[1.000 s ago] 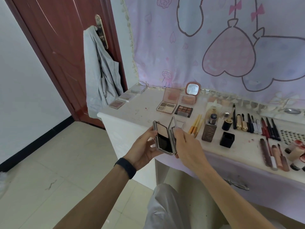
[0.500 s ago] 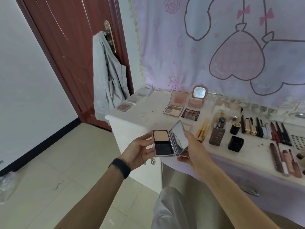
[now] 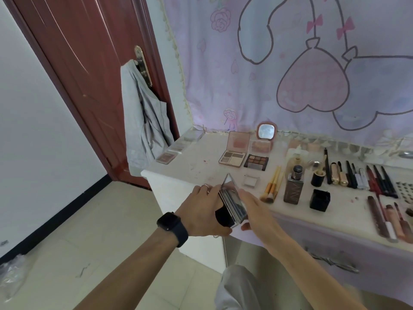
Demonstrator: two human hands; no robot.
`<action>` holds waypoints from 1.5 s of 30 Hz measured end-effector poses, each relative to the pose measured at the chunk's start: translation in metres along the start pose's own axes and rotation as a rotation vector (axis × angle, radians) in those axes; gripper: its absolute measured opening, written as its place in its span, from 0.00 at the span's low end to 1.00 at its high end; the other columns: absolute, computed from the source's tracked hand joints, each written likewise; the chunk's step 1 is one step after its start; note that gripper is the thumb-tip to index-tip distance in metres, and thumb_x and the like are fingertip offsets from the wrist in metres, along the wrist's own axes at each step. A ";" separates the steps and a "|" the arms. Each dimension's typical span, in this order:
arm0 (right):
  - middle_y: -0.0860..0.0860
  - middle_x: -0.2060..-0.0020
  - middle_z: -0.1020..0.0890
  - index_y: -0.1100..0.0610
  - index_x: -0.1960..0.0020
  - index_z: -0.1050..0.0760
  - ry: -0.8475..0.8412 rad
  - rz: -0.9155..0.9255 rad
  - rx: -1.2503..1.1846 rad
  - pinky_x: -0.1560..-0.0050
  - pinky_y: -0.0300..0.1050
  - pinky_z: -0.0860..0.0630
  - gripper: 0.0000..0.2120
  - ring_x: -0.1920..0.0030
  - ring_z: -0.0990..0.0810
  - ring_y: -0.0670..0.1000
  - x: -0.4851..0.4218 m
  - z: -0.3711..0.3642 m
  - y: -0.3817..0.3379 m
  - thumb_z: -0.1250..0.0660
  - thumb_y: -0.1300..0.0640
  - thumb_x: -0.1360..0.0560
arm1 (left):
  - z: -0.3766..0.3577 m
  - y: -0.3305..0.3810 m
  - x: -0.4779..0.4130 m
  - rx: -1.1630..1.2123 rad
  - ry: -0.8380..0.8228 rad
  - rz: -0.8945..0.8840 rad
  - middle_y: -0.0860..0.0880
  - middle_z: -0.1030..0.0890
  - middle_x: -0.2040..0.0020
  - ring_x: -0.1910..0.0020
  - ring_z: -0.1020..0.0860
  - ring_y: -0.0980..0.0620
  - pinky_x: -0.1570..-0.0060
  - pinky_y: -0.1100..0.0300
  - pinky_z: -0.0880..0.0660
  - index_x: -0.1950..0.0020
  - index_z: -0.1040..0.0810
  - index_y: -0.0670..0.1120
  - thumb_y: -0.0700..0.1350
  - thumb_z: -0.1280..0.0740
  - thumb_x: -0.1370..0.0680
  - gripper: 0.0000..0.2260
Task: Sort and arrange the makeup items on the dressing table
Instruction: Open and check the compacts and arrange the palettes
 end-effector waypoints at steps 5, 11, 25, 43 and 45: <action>0.38 0.52 0.18 0.37 0.40 0.25 -0.035 0.065 -0.008 0.60 0.38 0.22 0.14 0.51 0.20 0.44 -0.002 0.008 -0.006 0.45 0.36 0.18 | -0.009 0.003 -0.016 -0.013 0.072 -0.017 0.54 0.26 0.41 0.41 0.31 0.50 0.38 0.56 0.32 0.29 0.37 0.51 0.67 0.33 0.42 0.44; 0.41 0.45 0.18 0.34 0.39 0.28 -0.002 0.090 -0.023 0.49 0.45 0.22 0.21 0.47 0.19 0.43 0.003 0.025 -0.003 0.50 0.27 0.22 | -0.005 -0.005 -0.035 0.120 0.131 0.107 0.53 0.26 0.47 0.45 0.30 0.50 0.44 0.58 0.34 0.36 0.33 0.52 0.67 0.33 0.42 0.38; 0.54 0.41 0.20 0.56 0.39 0.20 0.609 0.637 1.119 0.38 0.54 0.25 0.18 0.40 0.23 0.57 0.036 0.094 0.066 0.38 0.49 0.25 | -0.001 -0.019 -0.095 0.134 0.093 0.566 0.39 0.25 0.35 0.34 0.31 0.39 0.35 0.50 0.35 0.27 0.38 0.38 0.67 0.32 0.32 0.45; 0.55 0.35 0.23 0.54 0.29 0.25 0.639 0.725 1.169 0.32 0.54 0.34 0.26 0.35 0.27 0.58 0.028 0.097 0.091 0.30 0.53 0.27 | -0.019 -0.028 -0.078 0.357 0.261 0.491 0.40 0.37 0.24 0.24 0.43 0.41 0.26 0.47 0.43 0.19 0.48 0.45 0.71 0.31 0.31 0.51; 0.55 0.35 0.23 0.54 0.29 0.25 0.643 0.725 1.172 0.32 0.54 0.33 0.26 0.35 0.27 0.58 0.029 0.097 0.090 0.29 0.53 0.27 | -0.025 -0.031 -0.067 0.372 0.289 0.491 0.41 0.38 0.24 0.23 0.46 0.44 0.25 0.48 0.43 0.20 0.47 0.49 0.70 0.30 0.33 0.50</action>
Point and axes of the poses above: each hand's wrist, its own x-axis away from the middle knuckle, its own z-axis out of the back of the hand, y = z × x, the point moved 6 cm from there along -x, towards the middle knuckle
